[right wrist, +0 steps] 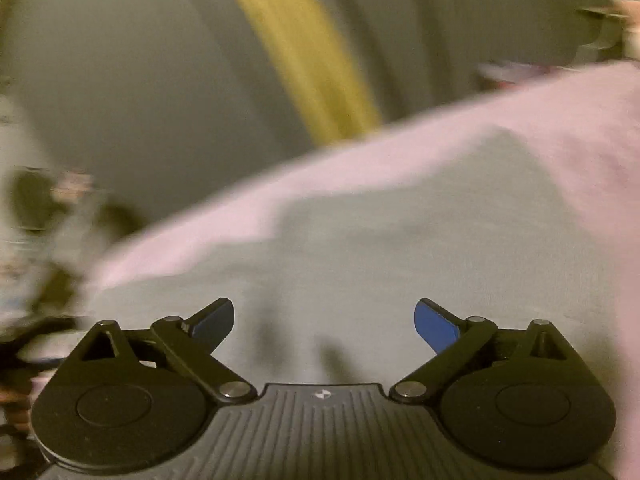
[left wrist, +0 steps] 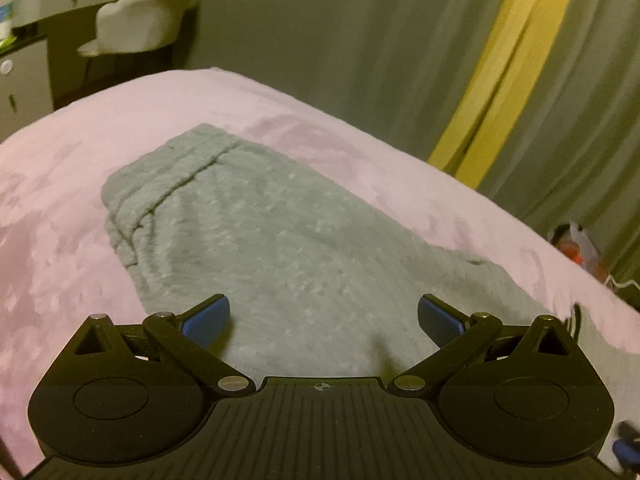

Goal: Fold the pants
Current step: 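Move the left tool to the new fold edge and grasp it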

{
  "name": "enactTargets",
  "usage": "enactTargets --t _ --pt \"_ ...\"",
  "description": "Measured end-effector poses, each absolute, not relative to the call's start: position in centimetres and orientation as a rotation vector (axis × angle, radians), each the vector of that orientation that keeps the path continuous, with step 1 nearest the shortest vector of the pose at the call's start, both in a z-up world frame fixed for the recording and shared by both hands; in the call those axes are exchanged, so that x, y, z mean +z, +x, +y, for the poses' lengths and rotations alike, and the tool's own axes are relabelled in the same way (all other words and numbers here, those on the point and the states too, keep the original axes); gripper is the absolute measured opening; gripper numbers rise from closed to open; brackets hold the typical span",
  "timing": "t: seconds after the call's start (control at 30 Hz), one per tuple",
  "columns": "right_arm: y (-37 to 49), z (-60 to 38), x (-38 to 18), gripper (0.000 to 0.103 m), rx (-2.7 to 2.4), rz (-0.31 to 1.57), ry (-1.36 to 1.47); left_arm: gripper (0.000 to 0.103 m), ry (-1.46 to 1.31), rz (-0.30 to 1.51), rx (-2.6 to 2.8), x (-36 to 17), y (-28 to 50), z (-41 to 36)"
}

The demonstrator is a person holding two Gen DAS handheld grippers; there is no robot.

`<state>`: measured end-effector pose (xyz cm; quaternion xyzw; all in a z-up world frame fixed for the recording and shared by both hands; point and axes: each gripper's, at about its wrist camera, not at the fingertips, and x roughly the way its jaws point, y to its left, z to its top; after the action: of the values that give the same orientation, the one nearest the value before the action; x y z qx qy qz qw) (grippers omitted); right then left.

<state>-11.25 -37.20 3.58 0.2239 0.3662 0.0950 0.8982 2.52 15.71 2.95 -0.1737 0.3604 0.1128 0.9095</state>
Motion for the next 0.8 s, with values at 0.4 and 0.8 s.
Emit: enactTargets --t 0.4,0.8 --pt "-12.8 -41.4 1.7 0.096 0.167 0.876 0.884 0.103 -0.334 0.794 0.180 2.5 2.8 14.9" --pt "-16.6 -42.9 7.5 0.099 -0.142 0.637 0.444 0.103 -0.256 0.833 -0.160 2.7 4.5 5.3"
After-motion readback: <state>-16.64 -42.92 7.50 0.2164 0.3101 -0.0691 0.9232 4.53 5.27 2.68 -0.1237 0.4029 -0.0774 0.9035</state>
